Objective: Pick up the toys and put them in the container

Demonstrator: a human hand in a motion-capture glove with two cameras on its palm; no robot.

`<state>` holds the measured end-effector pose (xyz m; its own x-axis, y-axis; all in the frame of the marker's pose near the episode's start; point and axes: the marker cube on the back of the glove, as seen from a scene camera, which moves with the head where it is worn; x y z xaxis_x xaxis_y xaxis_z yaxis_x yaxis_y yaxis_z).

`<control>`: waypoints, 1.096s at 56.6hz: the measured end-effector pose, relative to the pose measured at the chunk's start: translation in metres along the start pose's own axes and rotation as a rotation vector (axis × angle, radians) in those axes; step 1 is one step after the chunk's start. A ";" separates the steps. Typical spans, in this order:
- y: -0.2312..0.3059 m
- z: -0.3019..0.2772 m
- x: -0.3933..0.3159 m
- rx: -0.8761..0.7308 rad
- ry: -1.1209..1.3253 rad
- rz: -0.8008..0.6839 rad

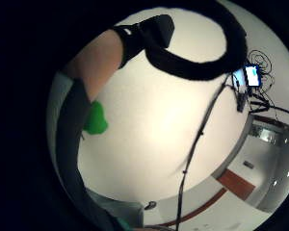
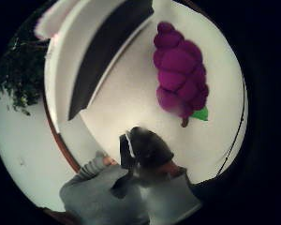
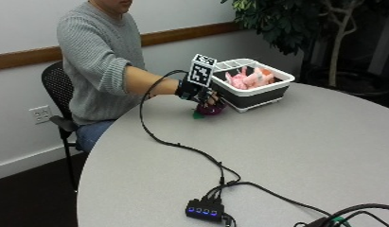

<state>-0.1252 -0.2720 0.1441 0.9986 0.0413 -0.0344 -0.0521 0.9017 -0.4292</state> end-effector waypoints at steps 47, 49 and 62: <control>0.000 -0.080 0.046 0.240 -0.046 0.116; 0.004 -0.105 0.053 0.266 -0.071 0.123; 0.005 -0.188 0.063 0.357 -0.071 0.128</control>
<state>-0.0648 -0.3461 -0.0298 0.9833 0.1821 0.0003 -0.1814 0.9798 -0.0840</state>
